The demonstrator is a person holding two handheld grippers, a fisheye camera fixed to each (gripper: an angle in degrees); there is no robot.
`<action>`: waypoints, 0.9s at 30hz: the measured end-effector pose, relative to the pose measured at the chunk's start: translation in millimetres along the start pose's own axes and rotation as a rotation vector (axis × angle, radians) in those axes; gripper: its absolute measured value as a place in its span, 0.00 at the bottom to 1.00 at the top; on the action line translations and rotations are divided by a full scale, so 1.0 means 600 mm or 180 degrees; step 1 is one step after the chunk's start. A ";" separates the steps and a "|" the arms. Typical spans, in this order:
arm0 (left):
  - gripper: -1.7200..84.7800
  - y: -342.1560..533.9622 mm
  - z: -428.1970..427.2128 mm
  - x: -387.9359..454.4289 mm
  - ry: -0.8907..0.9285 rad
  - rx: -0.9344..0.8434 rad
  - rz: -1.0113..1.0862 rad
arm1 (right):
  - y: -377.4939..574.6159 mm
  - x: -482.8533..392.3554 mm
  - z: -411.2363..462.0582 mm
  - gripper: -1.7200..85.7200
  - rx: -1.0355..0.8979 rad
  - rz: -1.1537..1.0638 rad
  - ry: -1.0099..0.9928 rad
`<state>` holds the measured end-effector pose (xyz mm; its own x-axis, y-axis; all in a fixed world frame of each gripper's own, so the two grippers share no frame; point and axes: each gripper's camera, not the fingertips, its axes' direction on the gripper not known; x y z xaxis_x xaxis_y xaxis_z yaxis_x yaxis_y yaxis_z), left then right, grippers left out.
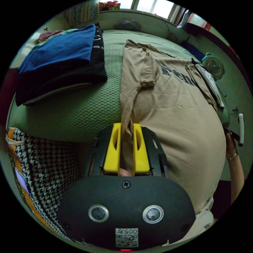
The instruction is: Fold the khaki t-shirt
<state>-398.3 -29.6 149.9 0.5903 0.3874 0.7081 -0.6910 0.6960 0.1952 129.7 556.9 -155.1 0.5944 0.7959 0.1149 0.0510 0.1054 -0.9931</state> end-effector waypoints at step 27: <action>0.04 -0.057 -0.142 0.012 -0.0691 0.0556 0.0192 | -0.079 -0.048 -0.079 0.00 0.0687 -0.0695 0.0730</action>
<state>-335.0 0.9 90.7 0.4558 0.2734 0.8470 -0.7947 0.5536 0.2489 148.1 500.9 -112.3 0.7536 0.5894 0.2910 0.0404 0.4003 -0.9155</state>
